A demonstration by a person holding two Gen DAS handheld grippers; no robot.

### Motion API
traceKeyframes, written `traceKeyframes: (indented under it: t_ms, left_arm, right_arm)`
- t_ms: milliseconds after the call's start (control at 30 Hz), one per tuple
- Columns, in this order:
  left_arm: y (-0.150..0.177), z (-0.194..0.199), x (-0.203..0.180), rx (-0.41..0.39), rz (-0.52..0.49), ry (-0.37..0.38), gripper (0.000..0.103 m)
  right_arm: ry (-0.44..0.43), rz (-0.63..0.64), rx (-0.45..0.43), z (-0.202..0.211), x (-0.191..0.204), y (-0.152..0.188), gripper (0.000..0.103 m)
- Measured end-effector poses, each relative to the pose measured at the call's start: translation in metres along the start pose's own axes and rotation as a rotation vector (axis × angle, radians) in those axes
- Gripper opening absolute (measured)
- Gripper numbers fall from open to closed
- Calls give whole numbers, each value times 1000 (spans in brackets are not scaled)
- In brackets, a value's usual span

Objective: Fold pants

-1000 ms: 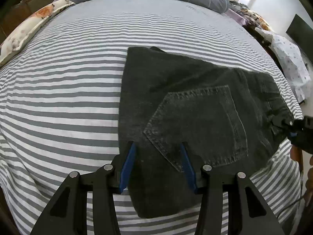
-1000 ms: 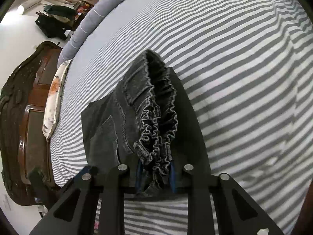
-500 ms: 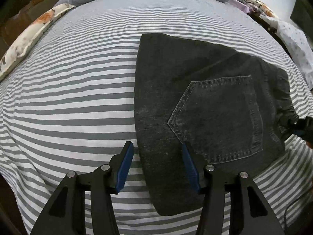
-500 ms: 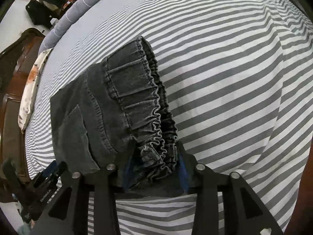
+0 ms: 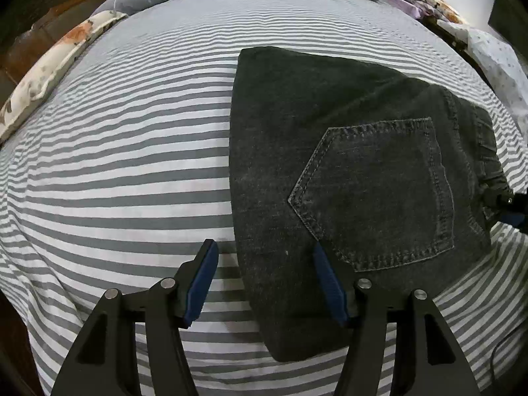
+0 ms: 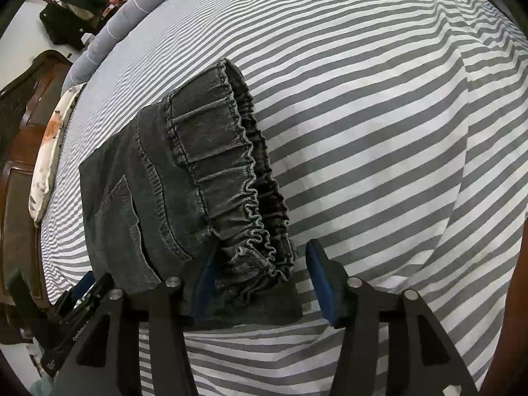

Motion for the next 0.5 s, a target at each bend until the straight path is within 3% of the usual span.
traceKeyframes:
  t_ms: [133,233,367,500]
  left_arm:
    - [-4,8,11,-27,54,18,61]
    - [-17,20,18,-83,63,11,61]
    - [-44,22,19,-114,13,-7,61]
    - [-78,8,18,-115,-34,3,61]
  right_arm:
    - [1,0,6,11,4,-1,51]
    - [16,50,-52,28,13,-4,51]
    - [29,161,-156,55,37,-7,51]
    - [20,298,-175,57,72,-4,51]
Point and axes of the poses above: each gripper's, at about its wrist camera, not at the fingertips, and z roughly against the way its jaws point, x to its left, y to its underside, the point moved 3 cm from there along -z, roughly the way its jaws point, and after that the axes turned 14 degrees about -z, right-handed, at the moved point
